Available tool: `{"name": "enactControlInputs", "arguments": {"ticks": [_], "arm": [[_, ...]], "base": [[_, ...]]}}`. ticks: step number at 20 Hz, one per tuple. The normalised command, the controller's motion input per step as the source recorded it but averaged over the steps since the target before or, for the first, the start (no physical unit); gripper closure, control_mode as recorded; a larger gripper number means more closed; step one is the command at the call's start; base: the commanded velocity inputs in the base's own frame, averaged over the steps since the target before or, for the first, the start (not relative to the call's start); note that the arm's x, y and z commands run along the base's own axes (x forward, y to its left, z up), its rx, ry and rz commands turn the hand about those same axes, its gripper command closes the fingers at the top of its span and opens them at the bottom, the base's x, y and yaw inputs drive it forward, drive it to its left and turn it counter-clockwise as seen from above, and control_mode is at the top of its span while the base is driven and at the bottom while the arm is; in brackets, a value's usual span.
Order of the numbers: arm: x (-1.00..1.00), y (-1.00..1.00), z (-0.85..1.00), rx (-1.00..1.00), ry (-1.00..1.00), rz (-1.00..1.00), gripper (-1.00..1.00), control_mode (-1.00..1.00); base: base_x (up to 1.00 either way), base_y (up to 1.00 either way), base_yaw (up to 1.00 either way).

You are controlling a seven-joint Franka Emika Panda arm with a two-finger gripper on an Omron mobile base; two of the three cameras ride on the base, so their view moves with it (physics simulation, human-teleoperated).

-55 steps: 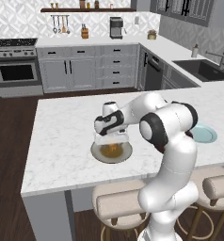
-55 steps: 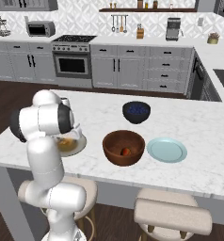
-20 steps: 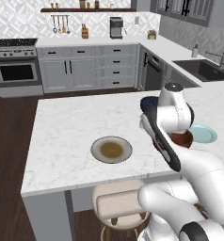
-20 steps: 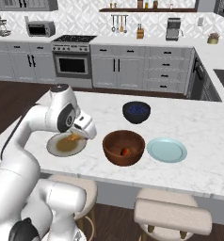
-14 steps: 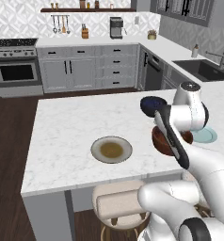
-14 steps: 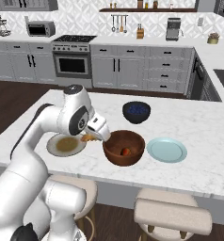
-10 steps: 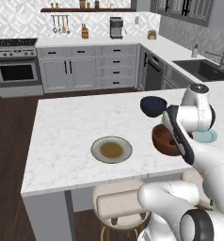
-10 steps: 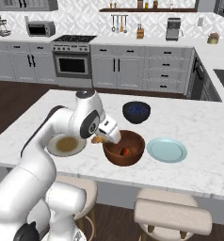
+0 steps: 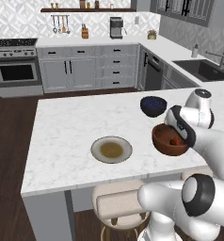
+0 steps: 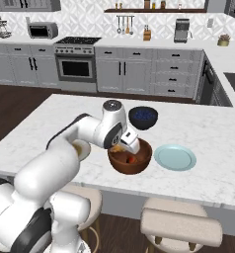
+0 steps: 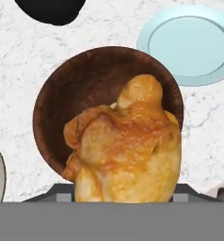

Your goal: Pick the chicken drumstick and bell pepper from their plates and place them in the bowl. Then put the bowl in the fridge.

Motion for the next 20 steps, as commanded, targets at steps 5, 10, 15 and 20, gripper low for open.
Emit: {"name": "enactControlInputs", "arguments": {"ticks": [5, 10, 15, 20], "arm": [[0.03, 0.19, -0.4, 0.01, 0.01, 0.0, -1.0, -1.0], [0.21, 0.08, -0.08, 0.0, 0.03, 0.0, -1.0, -1.0], [0.26, -0.18, -0.08, 0.01, 0.02, 0.0, -1.0, -1.0], [0.0, 0.0, 0.03, 0.0, -0.02, 0.0, -1.0, -1.0]], "base": [[0.0, 0.0, 0.0], [0.0, 0.0, 0.0], [0.0, 0.0, 0.0], [0.0, 0.0, 0.0]]}}
